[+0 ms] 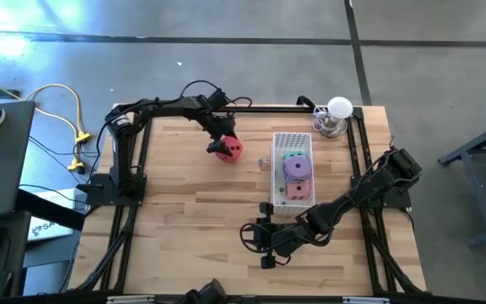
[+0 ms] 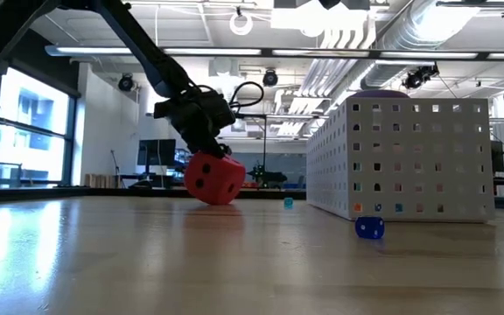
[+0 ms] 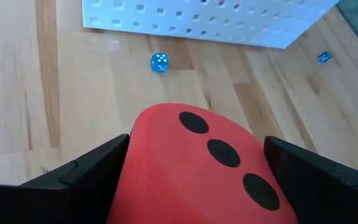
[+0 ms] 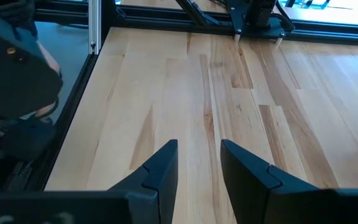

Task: Pick & Place Dice
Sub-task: Put the red die into the white bin

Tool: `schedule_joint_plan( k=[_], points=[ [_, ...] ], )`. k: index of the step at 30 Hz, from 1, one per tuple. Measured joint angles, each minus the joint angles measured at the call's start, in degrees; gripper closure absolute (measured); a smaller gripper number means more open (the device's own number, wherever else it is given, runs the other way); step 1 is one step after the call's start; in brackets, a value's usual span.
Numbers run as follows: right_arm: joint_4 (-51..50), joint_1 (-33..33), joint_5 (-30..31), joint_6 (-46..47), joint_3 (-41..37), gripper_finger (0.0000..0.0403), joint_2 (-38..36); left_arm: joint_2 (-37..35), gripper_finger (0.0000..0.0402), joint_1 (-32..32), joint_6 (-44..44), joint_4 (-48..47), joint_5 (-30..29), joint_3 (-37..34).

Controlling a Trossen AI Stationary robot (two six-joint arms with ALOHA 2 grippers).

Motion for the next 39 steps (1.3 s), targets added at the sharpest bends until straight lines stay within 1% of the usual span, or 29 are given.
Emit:
schedule_joint_plan(
  k=[4,9,11,15,18,25,27,31,34,39],
  points=[
    [0.0,0.0,0.0,0.0,0.0,0.0291,0.0,0.7,0.0073,1.6,0.4,-0.7,6.9,-0.4],
    [0.0,0.0,0.0,0.0,0.0,0.0291,0.0,-0.2,0.008,3.7,1.5,-2.7,16.8,-0.7],
    [0.1,0.0,0.1,0.0,0.0,0.0291,0.0,-0.9,0.0082,3.8,2.7,-3.7,18.0,-0.7],
    [0.1,0.0,0.2,0.0,0.0,0.0291,0.0,-2.2,0.0088,3.0,3.3,-6.6,17.7,-0.9],
    [0.5,0.0,0.2,0.0,0.0,0.0291,0.0,-2.9,0.0109,2.0,5.8,-9.4,16.8,-0.9],
    [1.7,0.0,0.1,0.1,0.0,0.0291,0.0,-5.2,0.0225,-1.2,4.1,-10.5,11.4,-0.7],
    [1.8,0.0,0.0,0.3,0.0,0.0291,0.0,-5.4,0.0243,-1.9,3.4,-10.6,9.9,-0.6],
    [1.8,0.3,0.0,1.1,0.0,0.0291,0.0,-5.6,0.0243,-2.7,3.4,-11.4,8.8,-0.5],
    [1.8,0.8,0.1,1.1,0.0,0.0291,0.0,-5.6,0.024,-3.1,5.8,-12.9,8.8,-0.5],
    [1.9,1.2,0.2,1.3,0.0,0.0291,0.0,-5.5,0.0247,-3.1,6.3,-13.8,8.8,-0.5]
  ],
)
